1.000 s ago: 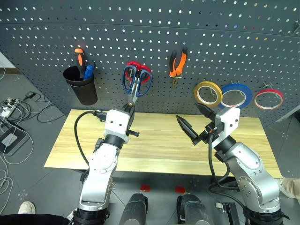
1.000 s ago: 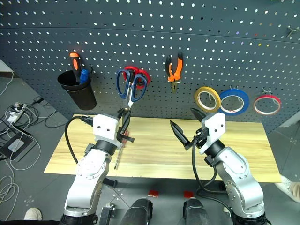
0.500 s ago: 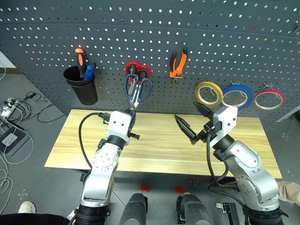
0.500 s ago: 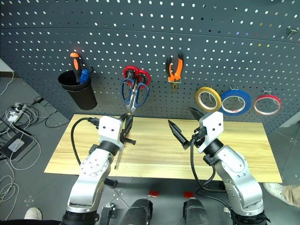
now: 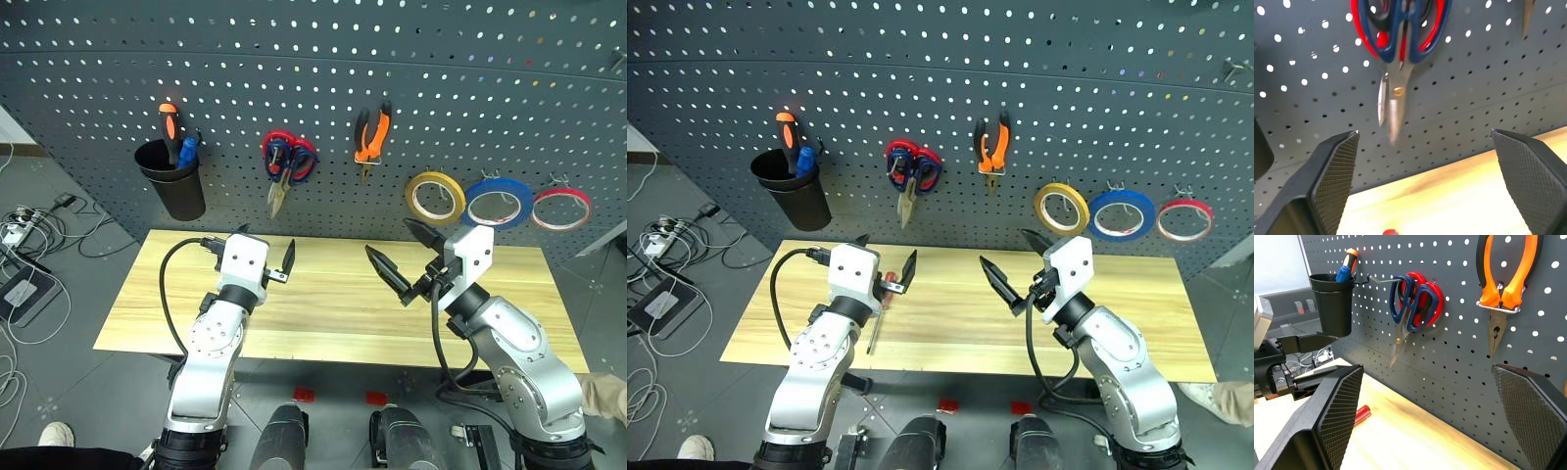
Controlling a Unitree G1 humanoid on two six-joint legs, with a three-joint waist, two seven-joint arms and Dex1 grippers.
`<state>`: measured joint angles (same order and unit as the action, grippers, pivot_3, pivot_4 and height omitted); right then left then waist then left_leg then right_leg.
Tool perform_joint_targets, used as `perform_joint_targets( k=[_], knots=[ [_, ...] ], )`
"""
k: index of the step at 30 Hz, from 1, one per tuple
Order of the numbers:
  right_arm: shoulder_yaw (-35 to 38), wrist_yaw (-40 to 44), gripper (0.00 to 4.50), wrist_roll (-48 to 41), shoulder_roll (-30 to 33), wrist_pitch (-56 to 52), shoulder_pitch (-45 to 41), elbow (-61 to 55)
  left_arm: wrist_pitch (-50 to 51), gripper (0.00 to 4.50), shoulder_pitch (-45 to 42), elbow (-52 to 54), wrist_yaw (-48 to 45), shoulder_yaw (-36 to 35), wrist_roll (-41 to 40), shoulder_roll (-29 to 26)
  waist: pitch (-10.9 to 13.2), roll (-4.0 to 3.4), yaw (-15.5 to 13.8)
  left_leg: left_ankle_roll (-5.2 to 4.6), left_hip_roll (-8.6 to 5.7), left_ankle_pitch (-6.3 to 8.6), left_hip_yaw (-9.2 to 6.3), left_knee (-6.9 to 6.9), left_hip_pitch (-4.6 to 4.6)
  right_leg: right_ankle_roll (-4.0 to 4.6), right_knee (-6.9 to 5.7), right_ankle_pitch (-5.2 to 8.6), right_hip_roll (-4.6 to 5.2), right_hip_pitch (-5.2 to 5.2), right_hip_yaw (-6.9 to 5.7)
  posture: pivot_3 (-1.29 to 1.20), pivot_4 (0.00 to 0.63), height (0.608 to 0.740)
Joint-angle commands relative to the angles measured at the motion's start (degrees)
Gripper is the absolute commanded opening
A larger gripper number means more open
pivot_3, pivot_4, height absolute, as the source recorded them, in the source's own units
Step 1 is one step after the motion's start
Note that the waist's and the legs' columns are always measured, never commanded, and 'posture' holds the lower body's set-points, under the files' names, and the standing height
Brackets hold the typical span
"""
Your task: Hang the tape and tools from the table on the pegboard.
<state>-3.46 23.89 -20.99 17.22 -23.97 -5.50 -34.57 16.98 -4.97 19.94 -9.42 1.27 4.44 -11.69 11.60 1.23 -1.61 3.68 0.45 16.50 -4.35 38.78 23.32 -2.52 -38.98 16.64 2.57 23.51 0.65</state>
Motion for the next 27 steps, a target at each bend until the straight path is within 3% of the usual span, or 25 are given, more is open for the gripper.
perform_joint_targets(
  k=[1,8,13,20,27],
  knots=[
    [0.77,1.82,4.5,-2.19,0.93,0.34,0.15,-1.84,-0.19,4.46,0.76,0.73,0.77,-2.22,0.04,-0.84,0.01,0.0,0.0,-0.06,0.0,0.03,0.01,-0.02,-0.12,0.0,0.01,0.0,0.0,-0.11,0.01,0.13,0.205,0.74],
    [0.34,5.32,4.5,-7.26,4.4,-4.03,-0.35,-4.19,1.59,4.46,2.35,-0.25,0.41,-4.72,0.32,-2.7,0.24,0.02,0.03,-0.47,0.01,0.27,-0.06,-0.04,-0.42,0.02,0.01,0.02,0.0,-0.35,0.13,0.14,0.26,0.74],
    [-0.53,5.89,4.5,-8.86,6.61,-7.94,-2.65,-4.08,8.67,4.46,2.26,-1.19,0.12,-5.87,-0.44,-3.28,1.18,0.0,0.08,-0.52,0.01,0.29,-0.11,-0.01,-0.46,0.02,-0.01,0.02,-0.03,-0.39,0.15,0.16,0.305,0.74],
    [-3.11,7.0,4.5,-10.07,8.73,-12.68,-4.48,-4.43,19.65,4.46,-2.3,-4.59,-1.52,-7.07,-4.09,-2.74,4.25,0.04,0.13,-0.53,0.03,0.3,-0.21,0.08,-0.43,0.02,-0.09,0.02,-0.07,-0.38,0.16,0.15,0.375,0.74],
    [-6.78,6.68,4.5,-9.1,7.89,-13.23,-5.86,-3.49,24.21,4.46,-7.79,-11.84,-2.32,-7.99,-6.44,-4.37,7.57,0.12,0.25,-0.53,0.1,0.3,-0.21,0.08,-0.38,0.02,-0.14,0.02,-0.12,-0.27,0.18,0.14,0.438,0.74]
  ],
)
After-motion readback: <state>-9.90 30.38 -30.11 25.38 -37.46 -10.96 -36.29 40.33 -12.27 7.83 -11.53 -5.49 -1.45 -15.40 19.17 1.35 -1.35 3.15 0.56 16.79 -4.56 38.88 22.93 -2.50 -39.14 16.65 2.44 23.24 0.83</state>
